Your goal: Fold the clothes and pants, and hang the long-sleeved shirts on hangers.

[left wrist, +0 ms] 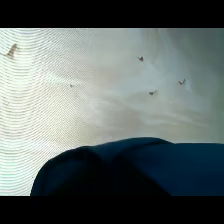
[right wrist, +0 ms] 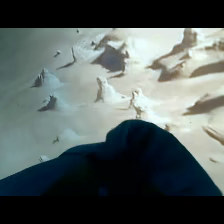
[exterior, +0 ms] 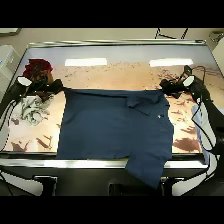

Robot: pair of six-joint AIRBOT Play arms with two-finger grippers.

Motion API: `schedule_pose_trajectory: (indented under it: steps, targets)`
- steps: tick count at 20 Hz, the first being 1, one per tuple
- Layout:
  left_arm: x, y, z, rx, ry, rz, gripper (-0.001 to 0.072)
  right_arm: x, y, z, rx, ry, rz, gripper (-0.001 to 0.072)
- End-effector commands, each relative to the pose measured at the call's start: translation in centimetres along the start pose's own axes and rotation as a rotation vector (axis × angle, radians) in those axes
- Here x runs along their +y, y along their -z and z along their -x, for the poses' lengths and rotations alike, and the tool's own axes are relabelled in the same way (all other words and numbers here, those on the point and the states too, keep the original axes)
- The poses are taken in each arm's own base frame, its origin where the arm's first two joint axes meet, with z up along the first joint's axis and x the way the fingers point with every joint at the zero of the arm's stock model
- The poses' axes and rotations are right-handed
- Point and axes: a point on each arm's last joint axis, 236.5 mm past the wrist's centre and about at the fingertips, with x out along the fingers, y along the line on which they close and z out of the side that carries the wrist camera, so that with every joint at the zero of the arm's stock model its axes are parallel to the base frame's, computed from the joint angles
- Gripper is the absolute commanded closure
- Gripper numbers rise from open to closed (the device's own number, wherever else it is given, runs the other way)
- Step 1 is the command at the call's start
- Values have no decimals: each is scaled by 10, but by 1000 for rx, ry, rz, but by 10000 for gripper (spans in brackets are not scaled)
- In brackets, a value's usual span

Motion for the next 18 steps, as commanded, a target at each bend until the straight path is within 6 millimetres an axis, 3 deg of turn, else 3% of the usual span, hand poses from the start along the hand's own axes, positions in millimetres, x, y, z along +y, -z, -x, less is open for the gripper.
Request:
schedule_pose_trajectory:
  steps: [1,3,5,9,11,14,16,18]
  targets:
    - [-7,-20,1,-70,-1,-22,682,13,-19,2,-49,-48,-33,673]
    - [-16,-33,13,-88,13,-76,683,32,-36,20,-70,-73,-3,673]
    - [-21,-27,19,-45,23,-94,683,39,-32,31,-23,-72,31,673]
    - [-7,49,6,259,36,-48,683,9,27,19,230,24,58,673]
    - [-9,60,24,322,56,-67,683,0,43,35,306,66,110,672]
    - [-8,77,67,424,61,-94,683,-29,76,85,485,202,235,672]
    - [17,114,86,594,-19,-107,683,-51,94,110,594,301,255,672]
    - [35,146,84,691,-57,-80,683,-64,106,106,632,331,242,671]
